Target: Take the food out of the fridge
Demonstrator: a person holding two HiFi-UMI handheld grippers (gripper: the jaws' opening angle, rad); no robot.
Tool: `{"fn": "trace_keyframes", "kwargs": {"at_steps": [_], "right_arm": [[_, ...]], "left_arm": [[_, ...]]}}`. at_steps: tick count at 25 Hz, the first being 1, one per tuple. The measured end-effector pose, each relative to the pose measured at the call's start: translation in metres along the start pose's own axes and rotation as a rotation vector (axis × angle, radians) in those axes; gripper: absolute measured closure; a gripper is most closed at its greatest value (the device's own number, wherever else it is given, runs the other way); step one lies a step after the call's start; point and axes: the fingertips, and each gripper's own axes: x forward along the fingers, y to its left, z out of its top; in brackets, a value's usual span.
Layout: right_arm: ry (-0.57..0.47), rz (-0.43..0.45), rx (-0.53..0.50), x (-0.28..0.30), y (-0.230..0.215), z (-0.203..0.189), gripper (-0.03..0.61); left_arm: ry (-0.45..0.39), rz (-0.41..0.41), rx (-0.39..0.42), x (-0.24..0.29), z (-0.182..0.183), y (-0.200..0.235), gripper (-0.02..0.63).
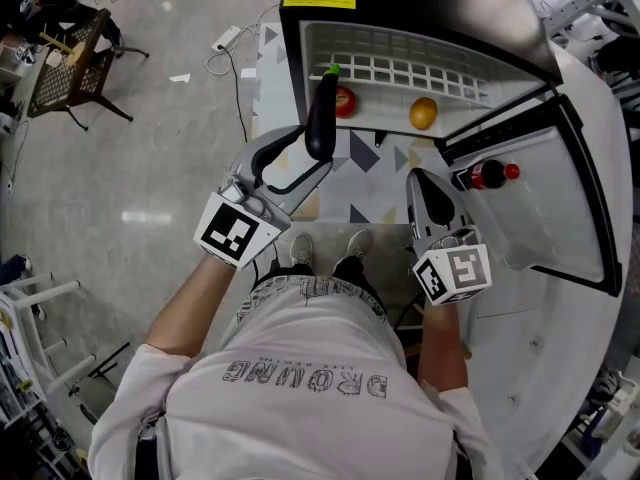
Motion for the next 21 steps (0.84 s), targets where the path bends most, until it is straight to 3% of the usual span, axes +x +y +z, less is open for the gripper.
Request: {"fn": "trace_keyframes", "kwargs": {"at_steps": [21], "right_arm": [[-0.001,0.019,0.012,-0.002,-0.009,-0.003,0.586]], "left_arm": [[-0.005,-0.009,-0.006,0.014,0.005,-0.008,0.387]]}}
